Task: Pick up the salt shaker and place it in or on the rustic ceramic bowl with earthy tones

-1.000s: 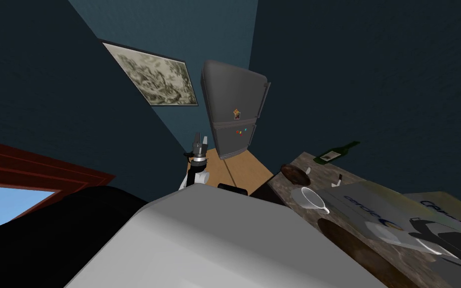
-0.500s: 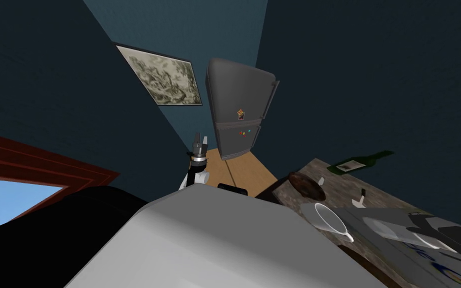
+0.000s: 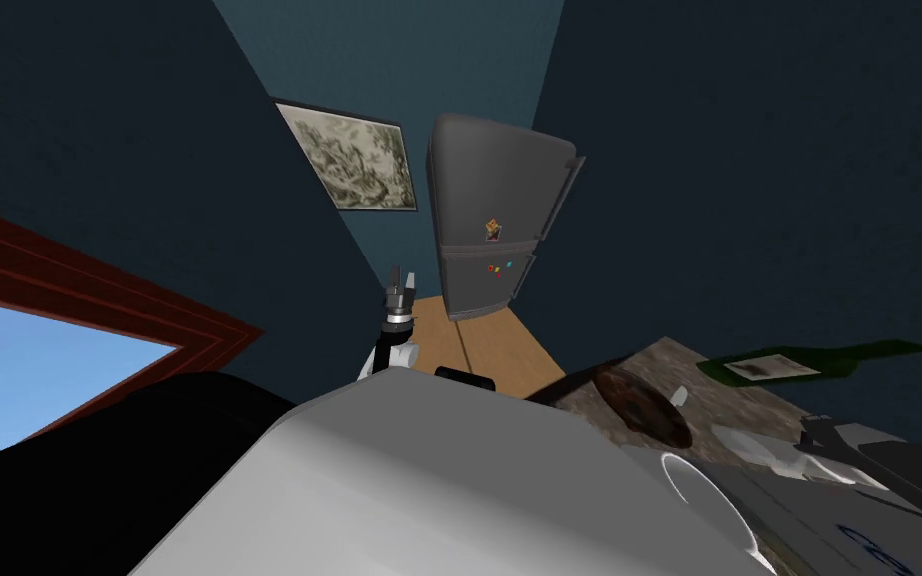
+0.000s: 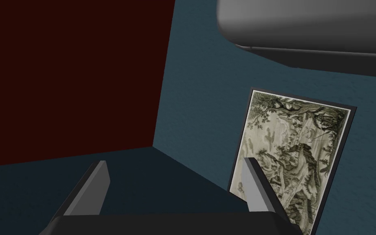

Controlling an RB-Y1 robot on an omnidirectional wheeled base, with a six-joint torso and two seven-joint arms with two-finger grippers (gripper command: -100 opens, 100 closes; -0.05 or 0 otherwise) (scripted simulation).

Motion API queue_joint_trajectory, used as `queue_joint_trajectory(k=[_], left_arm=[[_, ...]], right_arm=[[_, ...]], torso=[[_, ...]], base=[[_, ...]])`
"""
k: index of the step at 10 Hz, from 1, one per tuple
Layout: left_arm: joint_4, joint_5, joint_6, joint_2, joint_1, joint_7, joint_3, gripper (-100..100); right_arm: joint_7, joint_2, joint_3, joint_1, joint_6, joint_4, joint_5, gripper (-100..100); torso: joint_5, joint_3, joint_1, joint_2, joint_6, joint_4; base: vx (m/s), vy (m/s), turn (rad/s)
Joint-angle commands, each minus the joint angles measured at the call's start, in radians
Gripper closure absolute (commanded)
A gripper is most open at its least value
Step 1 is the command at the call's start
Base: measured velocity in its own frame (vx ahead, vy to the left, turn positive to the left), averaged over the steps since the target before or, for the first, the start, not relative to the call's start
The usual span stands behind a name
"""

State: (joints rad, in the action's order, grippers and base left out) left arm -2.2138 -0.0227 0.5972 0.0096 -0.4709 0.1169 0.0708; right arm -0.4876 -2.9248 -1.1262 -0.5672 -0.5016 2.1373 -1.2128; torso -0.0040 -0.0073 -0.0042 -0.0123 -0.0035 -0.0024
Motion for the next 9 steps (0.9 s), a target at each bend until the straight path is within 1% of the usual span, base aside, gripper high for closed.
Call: queue_joint_trajectory(k=[1,2,4,5,6,9], left_arm=[[0.000,0.000,0.000,0.000,0.000,0.000,0.000,0],[0.000,0.000,0.000,0.000,0.000,0.000,0.000,0],[0.000,0.000,0.000,0.000,0.000,0.000,0.000,0],[0.000,0.000,0.000,0.000,0.000,0.000,0.000,0],[0.000,0.000,0.000,0.000,0.000,0.000,0.000,0],[0.000,0.000,0.000,0.000,0.000,0.000,0.000,0]], right_arm=[[0.020,-0.023,-0.010,0.014,-0.016,0.030,-0.004,100],[0.036,-0.040,-0.013,0.023,-0.023,0.051,-0.005,100],[0.065,-0.054,-0.014,0.038,-0.028,0.078,-0.002,100],[0.051,-0.048,-0.013,0.030,-0.028,0.064,0.000,100],[0.052,-0.050,-0.012,0.031,-0.031,0.065,0.000,-100],[0.052,-0.050,-0.012,0.031,-0.031,0.065,0.000,-100]], torso=[[0.000,0.000,0.000,0.000,0.000,0.000],[-0.001,0.000,-0.001,0.000,0.001,0.000],[-0.001,0.002,-0.003,0.004,0.002,0.001],[-0.001,0.004,-0.003,0.006,0.002,0.002],[-0.001,0.004,-0.002,0.007,0.004,0.002],[0.000,0.004,0.002,0.007,0.004,0.002]], base=[[0.040,-0.061,0.237],[0.026,-0.074,0.197],[-0.021,-0.092,0.219],[-0.019,-0.043,0.063],[0.000,-0.007,-0.006],[0.000,0.000,0.000]])
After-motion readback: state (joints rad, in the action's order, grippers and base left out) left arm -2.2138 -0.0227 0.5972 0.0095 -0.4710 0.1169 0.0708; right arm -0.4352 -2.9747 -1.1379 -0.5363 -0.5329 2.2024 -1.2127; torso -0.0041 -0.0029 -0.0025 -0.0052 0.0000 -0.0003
